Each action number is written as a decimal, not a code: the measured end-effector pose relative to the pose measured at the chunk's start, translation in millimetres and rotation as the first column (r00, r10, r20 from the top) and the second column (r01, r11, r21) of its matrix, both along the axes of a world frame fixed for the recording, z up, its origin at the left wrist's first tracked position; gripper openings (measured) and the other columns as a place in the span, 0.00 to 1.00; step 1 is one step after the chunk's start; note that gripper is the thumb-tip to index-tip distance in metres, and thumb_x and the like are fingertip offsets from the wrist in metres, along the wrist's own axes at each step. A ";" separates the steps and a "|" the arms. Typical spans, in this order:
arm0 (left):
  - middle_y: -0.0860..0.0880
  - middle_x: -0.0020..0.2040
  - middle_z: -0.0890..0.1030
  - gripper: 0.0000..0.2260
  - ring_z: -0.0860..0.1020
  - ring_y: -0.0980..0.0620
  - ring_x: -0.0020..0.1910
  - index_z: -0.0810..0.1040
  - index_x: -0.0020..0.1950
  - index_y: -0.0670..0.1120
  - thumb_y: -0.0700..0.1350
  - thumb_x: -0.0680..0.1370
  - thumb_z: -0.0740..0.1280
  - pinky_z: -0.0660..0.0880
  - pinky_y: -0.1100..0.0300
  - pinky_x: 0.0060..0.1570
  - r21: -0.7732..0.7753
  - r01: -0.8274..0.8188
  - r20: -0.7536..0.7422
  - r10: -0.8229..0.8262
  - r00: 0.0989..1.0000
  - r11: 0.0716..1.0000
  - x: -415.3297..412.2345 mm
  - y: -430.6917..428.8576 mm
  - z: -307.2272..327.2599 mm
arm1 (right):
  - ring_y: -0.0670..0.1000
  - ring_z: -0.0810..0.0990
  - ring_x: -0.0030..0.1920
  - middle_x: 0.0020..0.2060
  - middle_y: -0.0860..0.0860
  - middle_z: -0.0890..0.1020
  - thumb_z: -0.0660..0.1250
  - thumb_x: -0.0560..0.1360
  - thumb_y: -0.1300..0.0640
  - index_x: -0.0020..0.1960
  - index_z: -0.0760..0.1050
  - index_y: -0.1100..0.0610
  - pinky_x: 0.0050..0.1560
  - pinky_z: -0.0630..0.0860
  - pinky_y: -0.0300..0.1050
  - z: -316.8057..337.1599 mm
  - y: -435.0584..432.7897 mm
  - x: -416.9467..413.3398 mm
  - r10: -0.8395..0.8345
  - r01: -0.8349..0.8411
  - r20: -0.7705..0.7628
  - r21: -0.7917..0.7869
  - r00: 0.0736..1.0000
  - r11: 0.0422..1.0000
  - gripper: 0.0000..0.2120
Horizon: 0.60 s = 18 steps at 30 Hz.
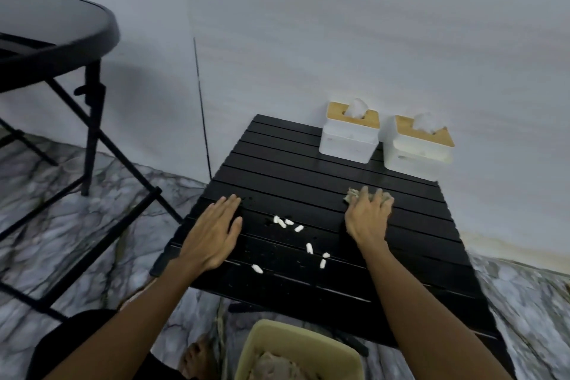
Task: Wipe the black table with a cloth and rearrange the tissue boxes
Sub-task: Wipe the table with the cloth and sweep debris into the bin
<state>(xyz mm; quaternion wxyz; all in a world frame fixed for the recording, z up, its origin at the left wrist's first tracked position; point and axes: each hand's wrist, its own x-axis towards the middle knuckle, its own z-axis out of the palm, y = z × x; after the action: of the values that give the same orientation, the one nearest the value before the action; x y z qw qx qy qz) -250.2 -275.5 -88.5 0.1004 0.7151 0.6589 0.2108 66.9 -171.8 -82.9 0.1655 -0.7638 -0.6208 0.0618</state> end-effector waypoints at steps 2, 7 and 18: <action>0.51 0.80 0.57 0.34 0.52 0.56 0.79 0.56 0.80 0.46 0.60 0.77 0.39 0.39 0.68 0.73 -0.001 0.004 0.008 -0.004 1.000 1.000 -0.5 0.7 -0.3 | 0.65 0.51 0.79 0.79 0.66 0.58 0.51 0.86 0.51 0.80 0.58 0.61 0.77 0.53 0.65 1.7 8.5 -36.4 0.233 -0.232 -0.033 0.029 0.972 0.972 0.25; 0.52 0.80 0.54 0.31 0.49 0.57 0.79 0.53 0.80 0.47 0.57 0.78 0.42 0.35 0.73 0.69 0.011 0.011 0.027 -0.011 1.000 1.000 -7.9 0.7 0.7 | 0.52 0.48 0.82 0.82 0.52 0.55 0.56 0.85 0.49 0.82 0.54 0.54 0.80 0.55 0.54 -3.6 17.8 -55.2 0.719 -0.724 -0.096 -0.021 0.688 0.690 0.28; 0.50 0.80 0.57 0.29 0.53 0.56 0.78 0.52 0.80 0.47 0.55 0.80 0.43 0.40 0.69 0.73 0.018 -0.084 0.108 0.081 0.991 0.996 -34.4 -9.3 5.4 | 0.67 0.63 0.74 0.72 0.68 0.67 0.59 0.80 0.68 0.74 0.63 0.69 0.72 0.66 0.64 -11.8 101.0 -145.4 0.373 -0.359 -0.115 0.125 0.921 0.925 0.22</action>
<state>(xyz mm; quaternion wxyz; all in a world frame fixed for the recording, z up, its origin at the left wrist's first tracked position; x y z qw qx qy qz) -284.6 -284.8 -83.1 0.1187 0.6761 0.6791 0.2602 -78.5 -70.8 -94.7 0.2318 -0.6187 -0.7422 0.1120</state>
